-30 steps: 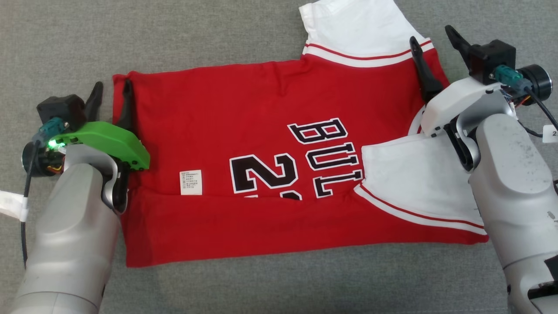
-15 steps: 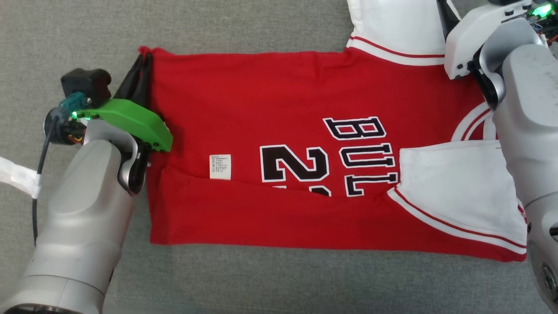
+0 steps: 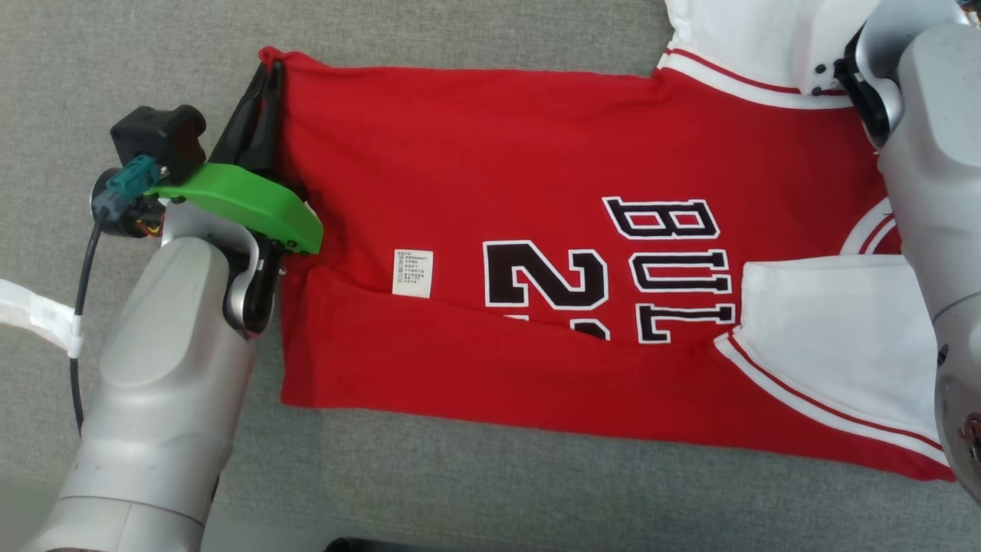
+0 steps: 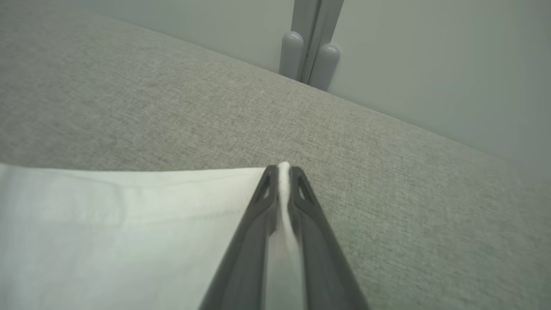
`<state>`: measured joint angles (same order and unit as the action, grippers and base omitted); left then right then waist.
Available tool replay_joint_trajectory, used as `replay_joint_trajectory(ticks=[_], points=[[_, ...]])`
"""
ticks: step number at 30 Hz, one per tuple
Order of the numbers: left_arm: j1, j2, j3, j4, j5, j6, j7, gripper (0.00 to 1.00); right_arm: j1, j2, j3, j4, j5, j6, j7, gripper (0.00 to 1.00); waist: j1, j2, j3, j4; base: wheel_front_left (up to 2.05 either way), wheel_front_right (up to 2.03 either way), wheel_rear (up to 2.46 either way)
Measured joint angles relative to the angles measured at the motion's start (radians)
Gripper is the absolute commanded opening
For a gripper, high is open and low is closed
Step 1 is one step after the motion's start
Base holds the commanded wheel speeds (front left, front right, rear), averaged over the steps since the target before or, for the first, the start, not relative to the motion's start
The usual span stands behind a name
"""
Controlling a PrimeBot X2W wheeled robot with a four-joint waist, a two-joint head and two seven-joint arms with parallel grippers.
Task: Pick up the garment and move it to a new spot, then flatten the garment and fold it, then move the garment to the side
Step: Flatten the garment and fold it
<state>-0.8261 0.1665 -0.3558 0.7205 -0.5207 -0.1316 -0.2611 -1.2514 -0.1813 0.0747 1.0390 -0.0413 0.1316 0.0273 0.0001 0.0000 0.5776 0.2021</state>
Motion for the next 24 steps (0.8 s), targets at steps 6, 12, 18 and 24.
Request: replay_joint_trajectory(ticks=[6, 12, 18, 24], points=[[0.041, -0.001, 0.066, -0.048, 0.025, 0.000, 0.000, 0.00, 0.000, 0.006, -0.097, -0.056, -0.032, 0.000, -0.224, 0.00, -0.0001, 0.0000, -0.024, -0.014, 0.00, 0.00, 0.00], [0.106, 0.004, 0.112, -0.103, 0.068, 0.000, -0.001, 0.00, 0.060, 0.047, -0.147, -0.115, -0.025, 0.000, -0.285, 0.00, 0.0000, 0.0000, -0.067, -0.035, 0.00, 0.00, 0.00], [0.171, 0.013, 0.167, -0.134, 0.107, 0.000, -0.001, 0.00, 0.194, 0.082, -0.162, -0.292, 0.087, 0.000, -0.289, 0.00, -0.0001, 0.0000, -0.122, -0.070, 0.00, 0.00, 0.00], [0.261, 0.006, 0.212, -0.139, 0.146, 0.000, -0.001, 0.00, 0.432, 0.089, -0.124, -0.470, 0.230, 0.000, -0.289, 0.00, 0.0000, 0.0000, -0.188, -0.105, 0.00, 0.00, 0.00]])
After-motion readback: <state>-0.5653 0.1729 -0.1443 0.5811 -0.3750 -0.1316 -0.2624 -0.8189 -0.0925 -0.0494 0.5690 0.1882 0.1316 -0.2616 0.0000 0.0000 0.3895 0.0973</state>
